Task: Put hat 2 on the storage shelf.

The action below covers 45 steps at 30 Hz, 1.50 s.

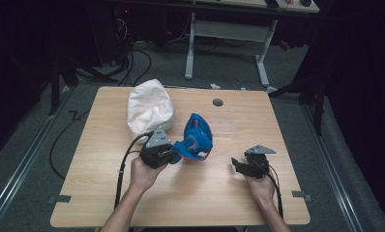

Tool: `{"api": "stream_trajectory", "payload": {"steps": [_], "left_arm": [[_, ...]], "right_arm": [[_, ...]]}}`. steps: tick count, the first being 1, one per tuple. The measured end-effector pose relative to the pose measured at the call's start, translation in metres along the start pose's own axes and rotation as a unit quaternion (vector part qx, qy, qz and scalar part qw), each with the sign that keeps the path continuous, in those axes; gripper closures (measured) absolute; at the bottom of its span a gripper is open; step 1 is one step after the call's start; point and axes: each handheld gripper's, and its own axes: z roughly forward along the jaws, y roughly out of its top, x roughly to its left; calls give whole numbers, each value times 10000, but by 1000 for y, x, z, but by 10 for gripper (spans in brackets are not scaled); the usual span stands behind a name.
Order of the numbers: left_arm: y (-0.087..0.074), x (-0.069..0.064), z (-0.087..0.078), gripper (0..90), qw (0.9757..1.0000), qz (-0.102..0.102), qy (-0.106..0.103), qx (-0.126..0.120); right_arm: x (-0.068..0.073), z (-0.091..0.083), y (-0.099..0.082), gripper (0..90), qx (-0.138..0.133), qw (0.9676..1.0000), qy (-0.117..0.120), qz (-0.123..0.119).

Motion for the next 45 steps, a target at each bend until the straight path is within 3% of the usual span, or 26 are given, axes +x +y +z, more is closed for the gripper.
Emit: {"api": "stream_trajectory", "payload": {"steps": [3, 12, 22, 33, 45], "left_arm": [[6, 3, -1, 862, 10000, -74, -5, -34], [19, 14, -2, 863, 9997, -243, 84, -57], [40, 29, 3, 863, 9986, -385, 125, -335], [58, 47, 10, 862, 9960, -510, 350, -639], [69, 66, 43, 863, 9946, -627, 472, -679]], "right_arm": [[2, 5, -4, 365, 52, 9999, -83, -101], [2, 5, -4, 358, 52, 9999, -97, -56], [2, 5, -5, 356, 57, 9999, -89, -49], [2, 5, -5, 356, 51, 9999, -93, -67], [2, 5, -5, 356, 52, 9999, -91, -48]]}}
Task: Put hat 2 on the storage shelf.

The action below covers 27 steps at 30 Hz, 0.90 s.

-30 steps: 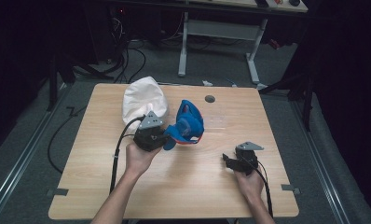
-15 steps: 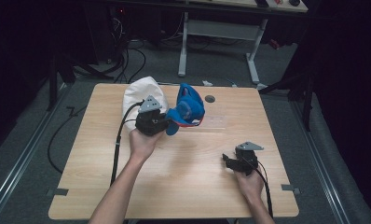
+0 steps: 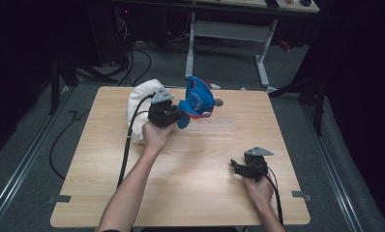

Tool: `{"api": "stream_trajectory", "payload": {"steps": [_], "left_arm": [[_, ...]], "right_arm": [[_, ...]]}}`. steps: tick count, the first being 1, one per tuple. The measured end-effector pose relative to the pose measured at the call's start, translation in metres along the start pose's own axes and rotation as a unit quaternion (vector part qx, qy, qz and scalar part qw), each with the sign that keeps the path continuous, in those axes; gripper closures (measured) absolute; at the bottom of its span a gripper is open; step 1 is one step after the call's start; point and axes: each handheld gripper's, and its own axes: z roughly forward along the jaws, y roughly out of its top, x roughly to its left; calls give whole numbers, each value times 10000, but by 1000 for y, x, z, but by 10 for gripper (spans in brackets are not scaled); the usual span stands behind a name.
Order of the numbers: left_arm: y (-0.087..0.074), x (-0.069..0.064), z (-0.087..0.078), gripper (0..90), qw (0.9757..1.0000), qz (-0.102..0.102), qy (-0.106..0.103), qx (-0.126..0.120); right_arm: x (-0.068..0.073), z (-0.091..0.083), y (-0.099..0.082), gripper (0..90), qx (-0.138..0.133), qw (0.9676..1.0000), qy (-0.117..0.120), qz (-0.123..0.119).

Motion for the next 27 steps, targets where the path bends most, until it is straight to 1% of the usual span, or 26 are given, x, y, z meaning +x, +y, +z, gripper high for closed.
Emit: {"api": "stream_trajectory", "payload": {"steps": [4, 9, 12, 18, 20, 25, 27], "left_arm": [[-2, 2, 10, 863, 10000, -30, 65, -8], [-6, 10, 21, 862, 9998, -138, 141, 2], [-8, 13, 25, 863, 9997, -199, 161, -51], [-11, 17, 31, 862, 9995, -170, 259, -105], [-12, 19, 32, 862, 9994, -203, 254, -128], [-14, 19, 35, 862, 9996, -126, 233, -118], [-15, 19, 37, 861, 9996, -127, 224, -124]], "right_arm": [[0, 0, 0, 356, -5, 10000, -4, -8], [0, 0, 0, 356, -1, 10000, -1, -5], [0, 0, 0, 356, -3, 10000, 0, -12], [0, 0, 0, 355, -5, 10000, 11, -31], [0, 0, 0, 355, -4, 10000, 12, -33], [0, 0, 0, 355, -5, 10000, 13, -33], [0, 0, 0, 355, -8, 10000, 14, -41]]}}
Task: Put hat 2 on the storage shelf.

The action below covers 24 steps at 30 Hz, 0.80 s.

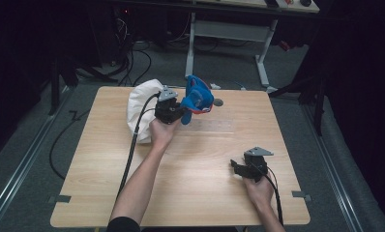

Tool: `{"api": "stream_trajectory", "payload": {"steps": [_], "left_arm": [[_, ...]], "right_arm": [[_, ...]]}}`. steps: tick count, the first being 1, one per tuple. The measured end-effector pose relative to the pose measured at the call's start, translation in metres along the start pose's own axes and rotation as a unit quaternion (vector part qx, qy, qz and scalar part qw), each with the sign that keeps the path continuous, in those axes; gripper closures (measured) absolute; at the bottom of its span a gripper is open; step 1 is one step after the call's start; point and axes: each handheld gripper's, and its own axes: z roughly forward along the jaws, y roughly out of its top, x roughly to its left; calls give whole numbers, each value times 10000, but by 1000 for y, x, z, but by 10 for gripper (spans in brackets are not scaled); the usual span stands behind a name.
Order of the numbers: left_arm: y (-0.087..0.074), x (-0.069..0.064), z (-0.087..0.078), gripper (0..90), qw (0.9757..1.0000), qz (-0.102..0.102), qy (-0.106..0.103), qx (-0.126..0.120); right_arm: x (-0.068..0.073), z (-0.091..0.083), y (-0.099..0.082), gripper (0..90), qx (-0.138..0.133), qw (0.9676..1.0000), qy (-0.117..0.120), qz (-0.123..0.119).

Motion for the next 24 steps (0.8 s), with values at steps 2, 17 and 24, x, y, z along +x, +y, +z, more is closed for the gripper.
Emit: {"api": "stream_trajectory", "payload": {"steps": [2, 17, 24], "left_arm": [[-1, 1, 2, 861, 10000, -26, 1, 6], [-15, -1, 10, 856, 9995, -120, 65, 292], [-29, 1, 8, 845, 9978, -300, 173, 565]], "right_arm": [[0, 0, 0, 355, 0, 10000, 3, -3], [0, 0, 0, 355, 5, 10000, 22, -6], [0, 0, 0, 355, 3, 10000, 21, -7]]}}
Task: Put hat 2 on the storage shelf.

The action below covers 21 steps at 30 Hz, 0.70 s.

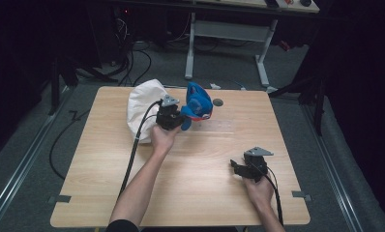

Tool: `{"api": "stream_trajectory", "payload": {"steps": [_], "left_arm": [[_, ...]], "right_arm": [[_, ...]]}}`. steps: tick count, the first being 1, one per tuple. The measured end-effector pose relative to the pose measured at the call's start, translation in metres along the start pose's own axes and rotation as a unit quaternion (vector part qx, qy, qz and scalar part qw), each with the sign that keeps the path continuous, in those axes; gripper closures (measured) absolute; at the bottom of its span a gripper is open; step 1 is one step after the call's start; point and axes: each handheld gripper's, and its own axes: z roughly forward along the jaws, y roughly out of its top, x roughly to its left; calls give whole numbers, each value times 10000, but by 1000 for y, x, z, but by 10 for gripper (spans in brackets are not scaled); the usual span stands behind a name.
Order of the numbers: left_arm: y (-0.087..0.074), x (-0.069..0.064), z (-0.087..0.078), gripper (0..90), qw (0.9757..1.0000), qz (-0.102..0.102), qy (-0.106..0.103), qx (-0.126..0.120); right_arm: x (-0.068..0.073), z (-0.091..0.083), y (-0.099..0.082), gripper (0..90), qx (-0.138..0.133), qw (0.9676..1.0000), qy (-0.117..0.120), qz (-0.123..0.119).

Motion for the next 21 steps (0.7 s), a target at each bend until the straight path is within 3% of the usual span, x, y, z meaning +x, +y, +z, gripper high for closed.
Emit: {"api": "stream_trajectory", "payload": {"steps": [3, 7, 11, 21], "left_arm": [[-2, 0, -1, 834, 9999, -71, 39, 71], [-2, -1, -4, 789, 9994, -41, 248, 237], [-4, -2, -7, 695, 9982, 9, 490, 342], [-13, -5, -17, 477, 9956, 55, 757, 556]], "right_arm": [[0, 0, 0, 355, 0, 10000, 1, 0], [0, 0, 0, 355, 1, 10000, 0, 0], [0, 0, 0, 355, 0, 10000, 0, 0], [0, 0, 0, 355, -1, 10000, 1, 1]]}}
